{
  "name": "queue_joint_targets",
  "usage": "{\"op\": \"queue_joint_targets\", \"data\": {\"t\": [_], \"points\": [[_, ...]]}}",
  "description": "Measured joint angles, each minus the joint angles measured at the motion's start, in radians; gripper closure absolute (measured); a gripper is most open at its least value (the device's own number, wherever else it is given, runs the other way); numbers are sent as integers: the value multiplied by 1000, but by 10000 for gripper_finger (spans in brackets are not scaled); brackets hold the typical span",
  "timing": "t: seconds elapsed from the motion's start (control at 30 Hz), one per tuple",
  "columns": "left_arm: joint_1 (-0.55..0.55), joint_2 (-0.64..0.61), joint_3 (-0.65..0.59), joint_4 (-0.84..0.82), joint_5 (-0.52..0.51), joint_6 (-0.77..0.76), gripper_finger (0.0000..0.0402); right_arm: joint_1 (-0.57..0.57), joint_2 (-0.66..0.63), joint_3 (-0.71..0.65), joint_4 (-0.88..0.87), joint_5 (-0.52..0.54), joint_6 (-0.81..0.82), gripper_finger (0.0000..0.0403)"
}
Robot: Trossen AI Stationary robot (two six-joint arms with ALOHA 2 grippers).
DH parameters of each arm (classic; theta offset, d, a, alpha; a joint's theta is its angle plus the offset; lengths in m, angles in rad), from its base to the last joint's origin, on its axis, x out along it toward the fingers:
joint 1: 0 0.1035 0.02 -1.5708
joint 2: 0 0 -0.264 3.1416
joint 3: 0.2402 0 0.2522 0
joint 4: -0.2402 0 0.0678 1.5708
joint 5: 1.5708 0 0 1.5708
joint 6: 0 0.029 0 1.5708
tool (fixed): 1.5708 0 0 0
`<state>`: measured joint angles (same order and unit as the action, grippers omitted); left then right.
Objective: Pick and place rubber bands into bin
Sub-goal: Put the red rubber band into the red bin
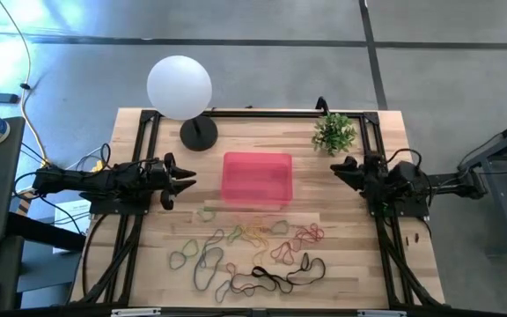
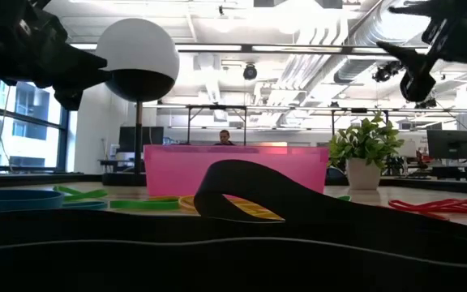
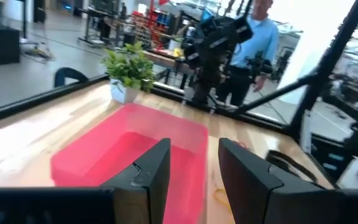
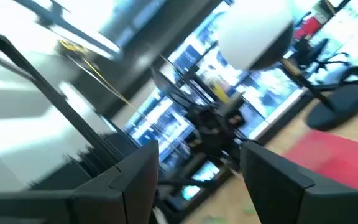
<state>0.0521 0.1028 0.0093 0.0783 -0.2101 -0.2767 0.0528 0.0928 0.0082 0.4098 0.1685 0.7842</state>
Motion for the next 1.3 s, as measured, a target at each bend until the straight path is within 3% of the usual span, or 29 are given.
{"op": "queue_joint_targets", "data": {"t": [0.1,0.27,0.37,0.5,0.57,0.67,0.83,0.93,1.03,1.17,1.3], "points": [[0,0,0,1,-3,-123,277,0,-1,0,49,5,34,189],[0,0,0,-10,-18,-150,277,1,-1,0,51,75,2,190],[-1,0,0,-6,97,-202,277,0,1,0,74,129,85,190],[-28,0,0,14,316,-280,277,2,21,1,210,12,94,190],[-66,0,0,41,355,-289,277,13,50,20,253,-17,74,190],[-131,0,0,71,337,-278,277,38,124,89,304,-18,-20,190],[-208,0,0,72,212,-197,277,76,350,248,264,-58,-133,191],[-226,0,0,72,161,-184,277,103,490,367,86,-139,-105,192],[-223,0,0,58,157,-180,277,143,616,504,-305,-178,-27,192],[-223,0,0,0,167,-180,277,211,780,665,-810,-125,9,192],[-223,1,0,-62,168,-179,277,289,937,751,-964,-52,-6,192]]}}
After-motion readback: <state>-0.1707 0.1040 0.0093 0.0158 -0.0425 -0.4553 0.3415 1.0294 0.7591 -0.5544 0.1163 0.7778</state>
